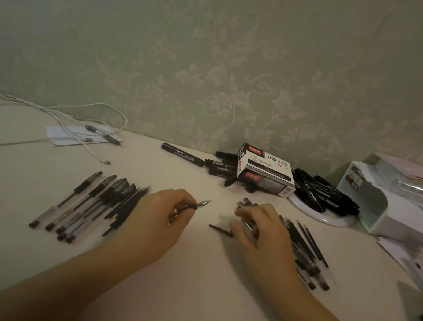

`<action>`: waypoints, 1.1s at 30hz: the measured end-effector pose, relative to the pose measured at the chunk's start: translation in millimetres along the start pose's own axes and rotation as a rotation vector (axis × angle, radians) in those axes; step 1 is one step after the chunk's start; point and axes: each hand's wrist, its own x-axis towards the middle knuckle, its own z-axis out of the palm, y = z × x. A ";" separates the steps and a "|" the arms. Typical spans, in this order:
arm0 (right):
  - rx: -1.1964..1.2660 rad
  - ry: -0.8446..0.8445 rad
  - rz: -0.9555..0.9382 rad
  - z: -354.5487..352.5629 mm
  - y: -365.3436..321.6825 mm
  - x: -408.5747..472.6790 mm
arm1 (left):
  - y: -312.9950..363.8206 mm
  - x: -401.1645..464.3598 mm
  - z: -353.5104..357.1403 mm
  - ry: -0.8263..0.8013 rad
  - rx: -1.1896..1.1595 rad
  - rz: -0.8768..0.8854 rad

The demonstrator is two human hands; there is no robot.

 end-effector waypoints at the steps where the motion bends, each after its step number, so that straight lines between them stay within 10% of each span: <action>1: -0.010 -0.018 -0.002 1.8 0.2 -0.9 | -0.6 0.6 -0.2 -0.007 0.007 -0.013; 23: 0.142 -0.135 -0.247 2.3 -6.0 -2.7 | -0.3 -3.3 3.2 -0.214 0.092 0.112; 33: 0.484 -0.204 -0.019 -1.3 -4.1 -2.6 | 4.1 -5.4 1.6 -0.189 0.011 0.093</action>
